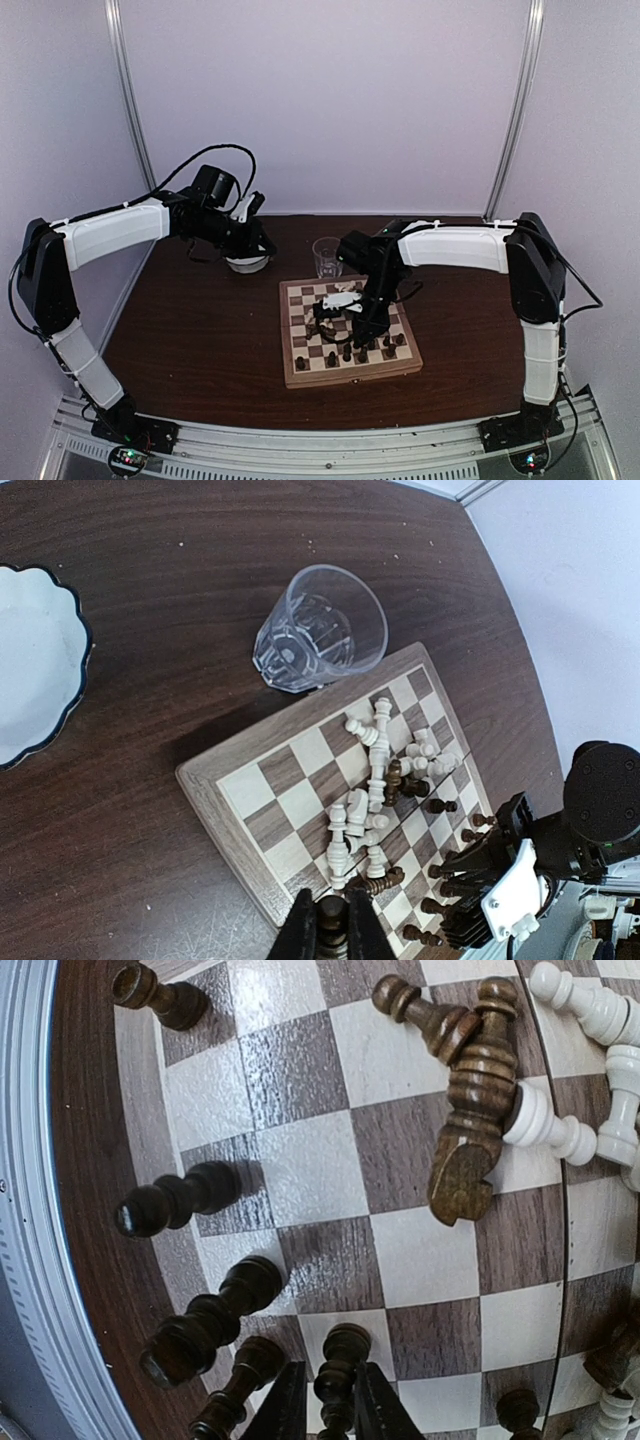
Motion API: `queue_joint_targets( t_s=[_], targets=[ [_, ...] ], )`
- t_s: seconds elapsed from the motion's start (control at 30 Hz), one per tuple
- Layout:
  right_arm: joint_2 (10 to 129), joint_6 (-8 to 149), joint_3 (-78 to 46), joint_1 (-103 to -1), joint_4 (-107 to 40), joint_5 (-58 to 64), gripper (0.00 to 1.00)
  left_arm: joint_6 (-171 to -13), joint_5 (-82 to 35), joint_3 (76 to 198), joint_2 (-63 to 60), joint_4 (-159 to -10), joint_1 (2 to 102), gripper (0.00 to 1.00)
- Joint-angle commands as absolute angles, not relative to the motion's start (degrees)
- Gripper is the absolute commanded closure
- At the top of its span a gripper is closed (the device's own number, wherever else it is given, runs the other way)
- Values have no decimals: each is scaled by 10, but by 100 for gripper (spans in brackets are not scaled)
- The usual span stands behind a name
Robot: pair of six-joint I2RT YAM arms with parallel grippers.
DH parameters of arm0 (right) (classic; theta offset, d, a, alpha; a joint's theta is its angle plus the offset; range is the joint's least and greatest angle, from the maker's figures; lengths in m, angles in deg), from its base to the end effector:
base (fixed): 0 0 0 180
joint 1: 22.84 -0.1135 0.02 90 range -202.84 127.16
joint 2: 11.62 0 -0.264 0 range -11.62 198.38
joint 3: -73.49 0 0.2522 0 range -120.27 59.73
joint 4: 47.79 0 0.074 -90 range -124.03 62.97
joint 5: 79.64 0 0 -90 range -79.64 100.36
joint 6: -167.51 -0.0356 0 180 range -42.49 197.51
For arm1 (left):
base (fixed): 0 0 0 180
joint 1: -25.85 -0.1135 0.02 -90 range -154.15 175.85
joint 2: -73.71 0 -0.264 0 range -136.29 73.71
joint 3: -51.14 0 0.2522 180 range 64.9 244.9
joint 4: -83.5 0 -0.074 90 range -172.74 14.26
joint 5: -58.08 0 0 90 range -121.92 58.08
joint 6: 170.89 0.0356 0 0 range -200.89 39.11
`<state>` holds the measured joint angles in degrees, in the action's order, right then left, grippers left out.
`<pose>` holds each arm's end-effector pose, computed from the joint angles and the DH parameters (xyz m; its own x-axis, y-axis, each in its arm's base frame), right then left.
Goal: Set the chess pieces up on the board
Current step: Adjust the pawn at d7, then pass from the left arm to the right
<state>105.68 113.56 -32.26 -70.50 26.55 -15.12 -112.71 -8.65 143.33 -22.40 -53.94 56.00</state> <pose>0.2553 0.3029 0.1917 -0.1382 -0.9405 -0.3105 -0.9516 0.0393 0.3047 0.3156 -0.1996 0.2814 -0.9001 -0.0373 -0.4341 0.2613 0.7509 -0.6065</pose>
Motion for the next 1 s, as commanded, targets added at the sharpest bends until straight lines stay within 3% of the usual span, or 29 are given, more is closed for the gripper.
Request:
queue_joint_targets(
  t_s=[0.0, 0.5, 0.67, 0.77, 0.97],
  targets=[
    [1015, 1141, -335, -707, 275, -139, 80, -1118, -77, 1444, -232, -547, 561, 100],
    [907, 1146, -364, -676, 292, -124, 75, -1141, -30, 1453, -228, -596, 569, 100],
    [819, 1090, -340, -656, 207, -125, 71, -1163, -13, 1475, -207, -634, 601, 100],
    [778, 1048, -318, -655, 151, -133, 62, -1178, -22, 1461, -183, -680, 630, 100],
    [773, 959, -335, -655, 115, -177, 58, -1180, -60, 1408, -121, -797, 686, 100]
  ],
)
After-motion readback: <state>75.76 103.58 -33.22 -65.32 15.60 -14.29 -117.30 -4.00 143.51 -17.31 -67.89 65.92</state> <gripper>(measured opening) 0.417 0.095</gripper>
